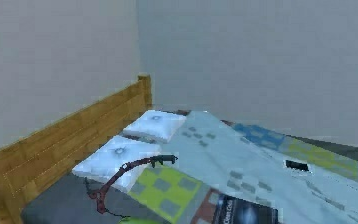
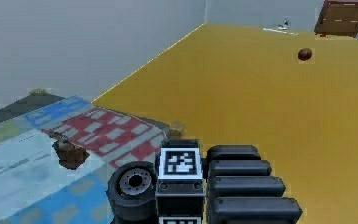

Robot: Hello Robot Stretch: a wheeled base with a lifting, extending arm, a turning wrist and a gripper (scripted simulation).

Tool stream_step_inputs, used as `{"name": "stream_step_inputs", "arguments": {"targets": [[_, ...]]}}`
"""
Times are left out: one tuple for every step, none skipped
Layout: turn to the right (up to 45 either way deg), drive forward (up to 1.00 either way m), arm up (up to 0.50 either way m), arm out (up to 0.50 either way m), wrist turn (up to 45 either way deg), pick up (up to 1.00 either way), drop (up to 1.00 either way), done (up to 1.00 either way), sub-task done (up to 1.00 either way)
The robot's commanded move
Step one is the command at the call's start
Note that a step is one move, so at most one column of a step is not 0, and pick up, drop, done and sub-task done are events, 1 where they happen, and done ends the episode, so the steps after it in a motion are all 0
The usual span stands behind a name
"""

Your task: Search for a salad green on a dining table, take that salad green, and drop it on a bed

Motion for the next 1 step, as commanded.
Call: {"name": "stream_step_inputs", "arguments": {"targets": [[45.0,0.00,0.00,0.00,0.0,0.00,0.00,0.00,0.00]]}}
